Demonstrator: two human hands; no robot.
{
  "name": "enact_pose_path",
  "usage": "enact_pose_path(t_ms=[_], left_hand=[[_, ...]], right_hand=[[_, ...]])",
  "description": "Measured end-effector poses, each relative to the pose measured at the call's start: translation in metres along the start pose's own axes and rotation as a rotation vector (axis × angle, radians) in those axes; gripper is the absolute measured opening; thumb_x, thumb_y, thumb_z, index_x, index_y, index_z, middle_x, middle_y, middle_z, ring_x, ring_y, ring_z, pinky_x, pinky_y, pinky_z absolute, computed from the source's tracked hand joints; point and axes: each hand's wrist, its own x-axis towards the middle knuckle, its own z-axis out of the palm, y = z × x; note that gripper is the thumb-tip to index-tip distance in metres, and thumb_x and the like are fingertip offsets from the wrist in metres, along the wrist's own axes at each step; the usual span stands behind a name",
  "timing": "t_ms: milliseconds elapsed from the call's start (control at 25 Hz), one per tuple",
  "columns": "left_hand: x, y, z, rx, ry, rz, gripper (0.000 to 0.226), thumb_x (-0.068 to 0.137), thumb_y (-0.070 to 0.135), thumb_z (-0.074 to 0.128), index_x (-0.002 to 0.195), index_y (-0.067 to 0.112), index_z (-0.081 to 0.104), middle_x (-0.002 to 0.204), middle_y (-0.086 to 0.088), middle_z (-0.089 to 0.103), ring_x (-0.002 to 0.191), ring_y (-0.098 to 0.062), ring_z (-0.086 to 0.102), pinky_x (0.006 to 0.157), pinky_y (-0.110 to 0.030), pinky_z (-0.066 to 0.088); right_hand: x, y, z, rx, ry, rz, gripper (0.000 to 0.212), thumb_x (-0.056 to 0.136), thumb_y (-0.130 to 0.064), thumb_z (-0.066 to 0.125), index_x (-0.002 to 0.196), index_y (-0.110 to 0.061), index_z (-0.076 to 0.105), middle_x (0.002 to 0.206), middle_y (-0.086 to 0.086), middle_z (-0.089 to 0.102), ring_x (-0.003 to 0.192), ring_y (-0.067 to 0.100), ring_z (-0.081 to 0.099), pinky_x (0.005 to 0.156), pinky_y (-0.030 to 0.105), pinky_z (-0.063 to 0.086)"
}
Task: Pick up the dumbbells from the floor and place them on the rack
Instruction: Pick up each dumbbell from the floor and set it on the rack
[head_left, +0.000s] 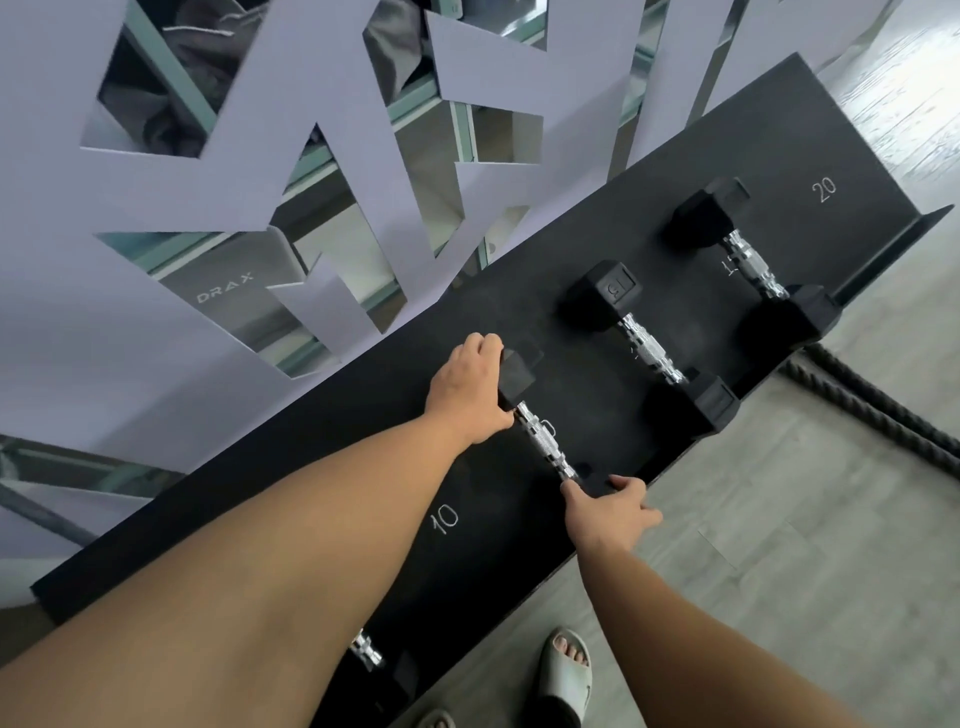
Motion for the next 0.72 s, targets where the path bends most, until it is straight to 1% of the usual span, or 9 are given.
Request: enact_pose_path(t_ms=[80, 160, 240, 320, 480, 600, 720], left_hand=[[0.014, 0.012, 0.013, -0.027, -0.006, 0.016, 0.077, 0.068, 0.034, 0.093, 0.124, 0.016, 0.043, 0.124, -0.004, 0.049, 0.106, -0.022, 0.053, 0.076, -0.031, 0.047], [0.020, 0.019, 0.030, -0.025, -0.031, -0.007, 0.076, 0.072, 0.031, 0.091, 0.128, 0.016, 0.042, 0.128, -0.004, 0.047, 0.109, -0.023, 0.054, 0.079, -0.033, 0.049], [0.020, 0.018, 0.040, -0.009, -0.038, -0.054, 0.078, 0.076, 0.030, 0.089, 0.134, 0.016, 0.039, 0.135, -0.005, 0.044, 0.113, -0.022, 0.054, 0.082, -0.033, 0.050], [0.017, 0.016, 0.044, -0.010, -0.043, -0.080, 0.079, 0.078, 0.029, 0.088, 0.137, 0.016, 0.037, 0.138, -0.006, 0.042, 0.114, -0.022, 0.054, 0.082, -0.031, 0.050], [0.016, 0.017, 0.041, 0.021, -0.062, -0.090, 0.078, 0.076, 0.032, 0.088, 0.131, 0.015, 0.036, 0.131, -0.008, 0.042, 0.107, -0.022, 0.052, 0.077, -0.030, 0.046], [0.019, 0.013, 0.038, 0.055, -0.087, -0.083, 0.079, 0.074, 0.033, 0.089, 0.127, 0.016, 0.034, 0.127, -0.008, 0.042, 0.098, -0.019, 0.047, 0.073, -0.030, 0.043], [0.019, 0.011, 0.040, 0.076, -0.096, -0.081, 0.080, 0.073, 0.034, 0.089, 0.127, 0.016, 0.033, 0.126, -0.008, 0.042, 0.097, -0.019, 0.046, 0.073, -0.030, 0.043]], right_hand=[[0.015, 0.004, 0.001, 0.049, 0.032, 0.001, 0.052, 0.078, -0.031, 0.083, 0.112, -0.022, 0.044, 0.131, 0.010, 0.028, 0.088, 0.034, 0.063, 0.083, 0.042, 0.056], [0.028, 0.009, 0.000, 0.017, 0.017, -0.003, 0.058, 0.078, -0.034, 0.084, 0.117, -0.019, 0.045, 0.131, 0.010, 0.028, 0.095, 0.036, 0.061, 0.087, 0.044, 0.056], [0.035, 0.012, -0.002, -0.045, -0.008, -0.065, 0.063, 0.075, -0.039, 0.088, 0.116, -0.021, 0.044, 0.126, 0.007, 0.029, 0.098, 0.035, 0.059, 0.087, 0.043, 0.055], [0.038, 0.017, -0.007, -0.109, -0.035, -0.114, 0.068, 0.072, -0.046, 0.089, 0.116, -0.022, 0.044, 0.121, 0.003, 0.028, 0.092, 0.030, 0.061, 0.085, 0.041, 0.055], [0.041, 0.016, -0.017, -0.191, -0.065, -0.163, 0.071, 0.067, -0.051, 0.091, 0.112, -0.025, 0.042, 0.118, 0.001, 0.028, 0.073, 0.019, 0.062, 0.070, 0.034, 0.053], [0.042, 0.016, -0.017, -0.217, -0.075, -0.154, 0.072, 0.066, -0.051, 0.091, 0.110, -0.026, 0.041, 0.118, 0.001, 0.029, 0.071, 0.019, 0.063, 0.067, 0.033, 0.053], [0.040, 0.014, -0.017, -0.214, -0.071, -0.157, 0.072, 0.066, -0.050, 0.092, 0.109, -0.026, 0.040, 0.119, 0.002, 0.029, 0.069, 0.019, 0.064, 0.062, 0.029, 0.050]])
